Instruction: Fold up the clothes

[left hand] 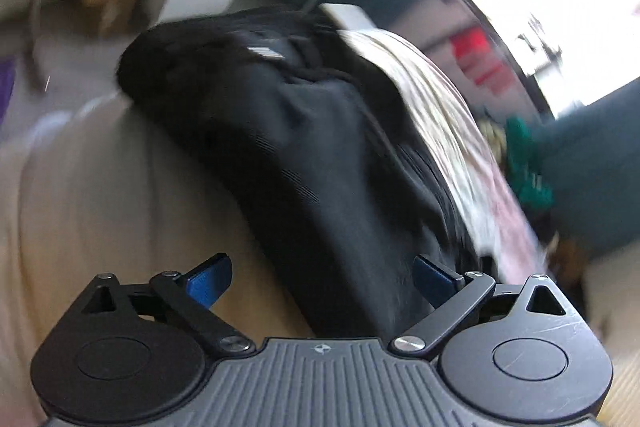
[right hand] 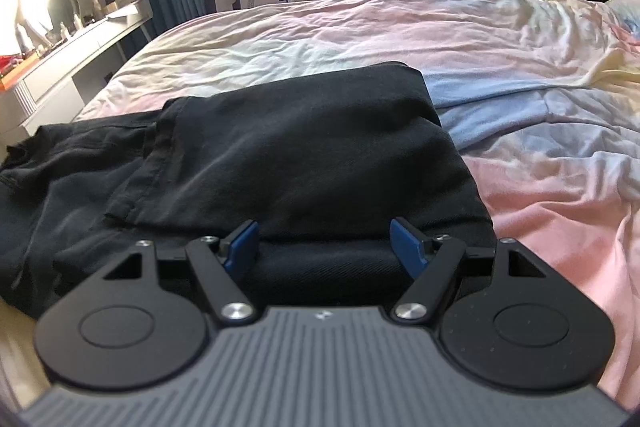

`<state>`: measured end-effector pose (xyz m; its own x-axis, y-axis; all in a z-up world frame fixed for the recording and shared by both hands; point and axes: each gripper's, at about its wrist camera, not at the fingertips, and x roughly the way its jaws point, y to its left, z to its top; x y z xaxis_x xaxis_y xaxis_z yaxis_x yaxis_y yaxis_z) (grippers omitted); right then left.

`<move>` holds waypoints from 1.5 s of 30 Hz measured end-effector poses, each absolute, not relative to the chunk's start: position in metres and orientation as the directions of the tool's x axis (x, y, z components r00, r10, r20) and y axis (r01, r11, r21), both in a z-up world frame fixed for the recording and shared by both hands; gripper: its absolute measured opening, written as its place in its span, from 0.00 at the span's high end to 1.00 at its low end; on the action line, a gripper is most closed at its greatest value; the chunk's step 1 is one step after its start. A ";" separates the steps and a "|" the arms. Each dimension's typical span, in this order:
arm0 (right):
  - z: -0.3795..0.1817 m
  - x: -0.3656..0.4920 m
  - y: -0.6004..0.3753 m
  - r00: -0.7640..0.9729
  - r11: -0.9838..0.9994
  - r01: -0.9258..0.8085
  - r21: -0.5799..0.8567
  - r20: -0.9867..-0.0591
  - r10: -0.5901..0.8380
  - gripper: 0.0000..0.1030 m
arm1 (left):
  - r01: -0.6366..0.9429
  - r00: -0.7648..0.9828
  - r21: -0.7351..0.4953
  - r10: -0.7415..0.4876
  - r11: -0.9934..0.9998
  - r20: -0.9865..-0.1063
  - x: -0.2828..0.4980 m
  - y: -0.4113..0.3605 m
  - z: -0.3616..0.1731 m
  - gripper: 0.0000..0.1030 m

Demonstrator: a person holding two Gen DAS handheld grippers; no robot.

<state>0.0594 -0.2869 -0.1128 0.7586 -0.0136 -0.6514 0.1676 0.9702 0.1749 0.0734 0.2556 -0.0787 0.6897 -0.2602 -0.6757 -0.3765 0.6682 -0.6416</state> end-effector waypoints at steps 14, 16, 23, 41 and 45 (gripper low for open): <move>-0.114 0.075 -0.252 0.802 0.995 0.021 0.099 -0.595 0.042 0.28 | -0.487 0.832 -0.795 -0.087 0.361 -0.549 0.110 0.326 -0.123 0.29; -0.124 0.081 -0.249 0.790 0.994 0.009 0.105 -0.610 0.058 0.27 | -0.487 0.833 -0.787 -0.069 0.378 -0.549 0.114 0.329 -0.125 0.35; -0.132 0.090 -0.250 0.770 0.992 0.014 0.125 -0.635 0.069 0.26 | -0.456 0.845 -0.712 0.010 0.535 -0.534 0.133 0.312 -0.111 0.61; -0.089 0.050 -0.350 0.829 0.873 0.282 0.399 -0.558 -0.013 0.28 | -0.215 0.969 -0.173 0.188 0.961 -0.158 0.132 0.003 0.101 0.77; -0.085 0.038 -0.391 0.848 0.797 0.373 0.475 -0.524 -0.085 0.28 | -0.138 0.988 -0.162 0.124 0.977 -0.093 0.137 -0.099 0.114 0.77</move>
<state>0.0383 -0.3905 -0.0850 0.8477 -0.0846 -0.5237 0.3731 0.7969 0.4751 0.1367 -0.0990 0.1143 0.9879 0.1240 -0.0931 -0.1379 0.9772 -0.1616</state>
